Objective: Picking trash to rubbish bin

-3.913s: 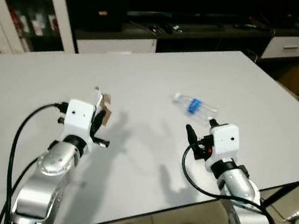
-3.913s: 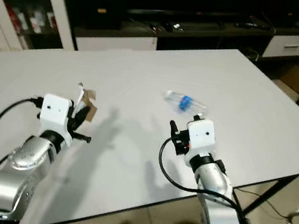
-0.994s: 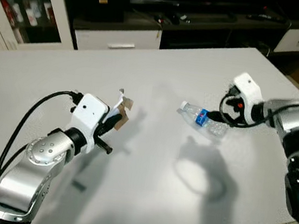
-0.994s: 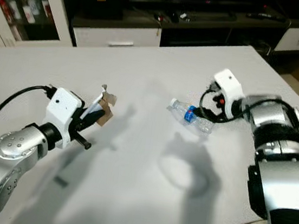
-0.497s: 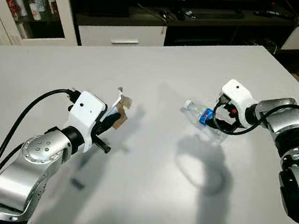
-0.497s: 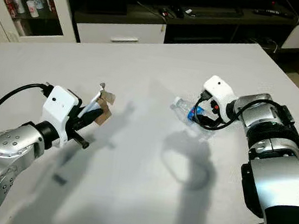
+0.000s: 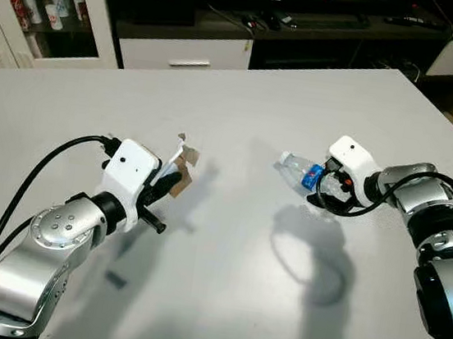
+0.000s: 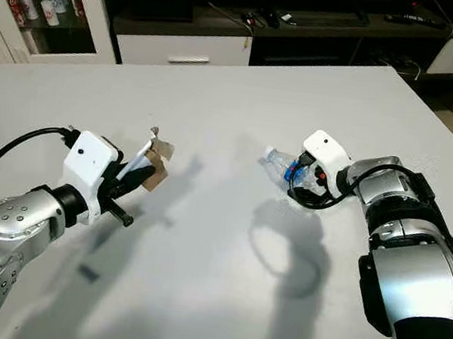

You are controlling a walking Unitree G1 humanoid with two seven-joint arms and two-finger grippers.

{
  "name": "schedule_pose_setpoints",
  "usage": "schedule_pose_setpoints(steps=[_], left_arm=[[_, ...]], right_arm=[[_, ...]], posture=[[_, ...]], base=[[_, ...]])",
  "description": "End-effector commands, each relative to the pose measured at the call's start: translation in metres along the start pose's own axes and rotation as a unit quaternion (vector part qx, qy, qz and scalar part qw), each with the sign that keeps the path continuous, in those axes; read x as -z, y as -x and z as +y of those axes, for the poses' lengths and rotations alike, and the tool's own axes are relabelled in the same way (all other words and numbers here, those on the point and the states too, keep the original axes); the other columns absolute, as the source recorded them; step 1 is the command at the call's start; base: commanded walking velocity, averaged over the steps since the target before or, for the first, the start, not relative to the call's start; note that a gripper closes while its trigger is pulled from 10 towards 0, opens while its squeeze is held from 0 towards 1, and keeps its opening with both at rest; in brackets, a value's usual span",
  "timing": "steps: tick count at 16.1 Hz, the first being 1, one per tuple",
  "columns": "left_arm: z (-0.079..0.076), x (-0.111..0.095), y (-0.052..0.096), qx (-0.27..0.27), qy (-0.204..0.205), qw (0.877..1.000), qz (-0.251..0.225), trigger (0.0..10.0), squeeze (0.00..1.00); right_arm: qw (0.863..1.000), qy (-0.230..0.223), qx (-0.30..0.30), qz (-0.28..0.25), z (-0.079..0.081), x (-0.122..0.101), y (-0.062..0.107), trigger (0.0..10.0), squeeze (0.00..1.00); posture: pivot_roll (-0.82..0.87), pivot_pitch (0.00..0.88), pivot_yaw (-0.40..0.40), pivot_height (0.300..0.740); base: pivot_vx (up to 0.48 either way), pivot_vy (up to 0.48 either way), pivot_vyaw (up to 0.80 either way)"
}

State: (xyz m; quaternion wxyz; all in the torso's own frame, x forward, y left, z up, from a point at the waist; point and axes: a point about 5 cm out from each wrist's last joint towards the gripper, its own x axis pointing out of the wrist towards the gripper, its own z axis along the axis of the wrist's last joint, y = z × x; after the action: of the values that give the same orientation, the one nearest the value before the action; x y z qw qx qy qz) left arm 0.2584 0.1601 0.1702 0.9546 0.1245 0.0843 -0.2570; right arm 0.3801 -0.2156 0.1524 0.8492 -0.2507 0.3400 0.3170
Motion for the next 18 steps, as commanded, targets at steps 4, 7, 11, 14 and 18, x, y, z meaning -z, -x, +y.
schedule_pose_setpoints(steps=[4,7,11,14,18], left_arm=[[-0.003,-0.005,0.0,0.01,-0.007,1.0,-0.007,10.0,0.0],[-0.005,-0.004,-0.001,0.015,-0.009,1.0,-0.004,10.0,0.0],[-0.007,-0.004,-0.002,0.02,-0.01,1.0,-0.003,10.0,0.0],[-0.007,0.001,-0.003,0.01,0.008,1.0,0.002,10.0,0.0],[-0.01,0.033,0.006,-0.069,0.108,0.991,0.035,10.0,0.0]], right_arm=[[0.999,-0.028,-0.031,0.002,0.002,0.007,0.001,0.0,0.0],[0.998,-0.036,-0.048,0.008,0.005,0.011,0.0,0.0,0.0],[0.997,-0.041,-0.058,0.008,0.006,0.011,0.001,0.0,0.0],[0.996,-0.066,-0.043,-0.038,0.004,0.004,0.0,0.0,0.0],[0.966,-0.122,0.022,-0.229,0.008,-0.01,-0.004,0.0,0.0]], posture=[[0.01,0.067,-0.031,0.74],[0.01,0.068,-0.029,0.74],[0.01,0.062,-0.027,0.74],[0.01,0.065,-0.031,0.74],[0.03,0.0,-0.057,0.74]], base=[[0.0,0.0,0.0],[0.0,0.0,0.0],[0.0,0.0,0.0],[0.0,0.0,0.0],[0.0,0.0,0.0]])
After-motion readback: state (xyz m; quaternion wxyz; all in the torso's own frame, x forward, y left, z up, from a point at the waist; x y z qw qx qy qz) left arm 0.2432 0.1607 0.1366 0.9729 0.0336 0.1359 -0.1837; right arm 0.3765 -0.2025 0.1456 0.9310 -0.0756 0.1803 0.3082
